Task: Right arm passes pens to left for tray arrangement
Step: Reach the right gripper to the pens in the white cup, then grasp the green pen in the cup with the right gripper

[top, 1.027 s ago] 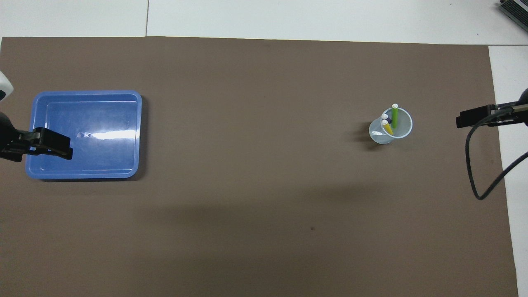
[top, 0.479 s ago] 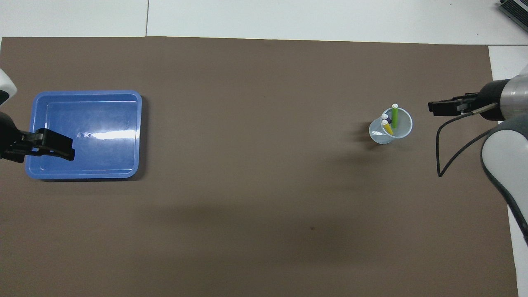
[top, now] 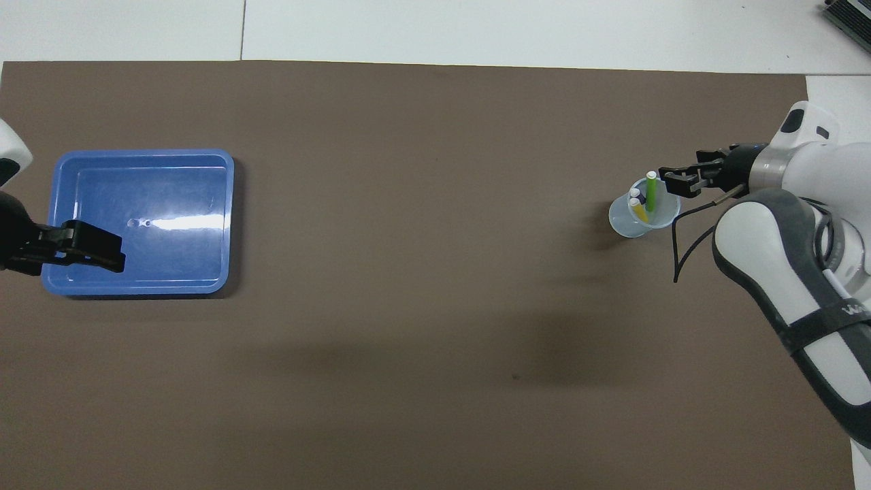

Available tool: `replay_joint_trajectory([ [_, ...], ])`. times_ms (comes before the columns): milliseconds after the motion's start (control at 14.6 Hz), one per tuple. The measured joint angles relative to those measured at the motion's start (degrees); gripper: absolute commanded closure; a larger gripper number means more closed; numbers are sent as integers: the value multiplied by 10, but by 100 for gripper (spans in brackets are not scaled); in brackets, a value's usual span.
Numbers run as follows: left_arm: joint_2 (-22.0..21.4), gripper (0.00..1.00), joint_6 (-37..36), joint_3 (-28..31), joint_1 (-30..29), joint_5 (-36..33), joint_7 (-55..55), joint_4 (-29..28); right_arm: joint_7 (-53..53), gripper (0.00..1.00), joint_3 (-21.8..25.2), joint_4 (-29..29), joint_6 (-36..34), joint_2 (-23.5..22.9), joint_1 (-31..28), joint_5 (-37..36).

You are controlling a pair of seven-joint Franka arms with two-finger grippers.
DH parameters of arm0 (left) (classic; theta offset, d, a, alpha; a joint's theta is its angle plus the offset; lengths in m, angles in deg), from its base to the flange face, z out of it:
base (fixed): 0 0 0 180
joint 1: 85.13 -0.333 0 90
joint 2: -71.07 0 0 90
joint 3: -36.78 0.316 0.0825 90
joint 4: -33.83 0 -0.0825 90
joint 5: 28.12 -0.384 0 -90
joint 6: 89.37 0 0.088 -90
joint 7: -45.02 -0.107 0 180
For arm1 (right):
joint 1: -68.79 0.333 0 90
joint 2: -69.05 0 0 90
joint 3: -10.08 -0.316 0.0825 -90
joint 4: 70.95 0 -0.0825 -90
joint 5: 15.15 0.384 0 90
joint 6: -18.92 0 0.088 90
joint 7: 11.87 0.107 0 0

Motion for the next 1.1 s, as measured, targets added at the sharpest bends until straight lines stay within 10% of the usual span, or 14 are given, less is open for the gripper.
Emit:
replay_joint_trajectory([
  [1096,0,0,5,0,0,0,2,-1,-122,45,1,-48,85,-2,23,113],
])
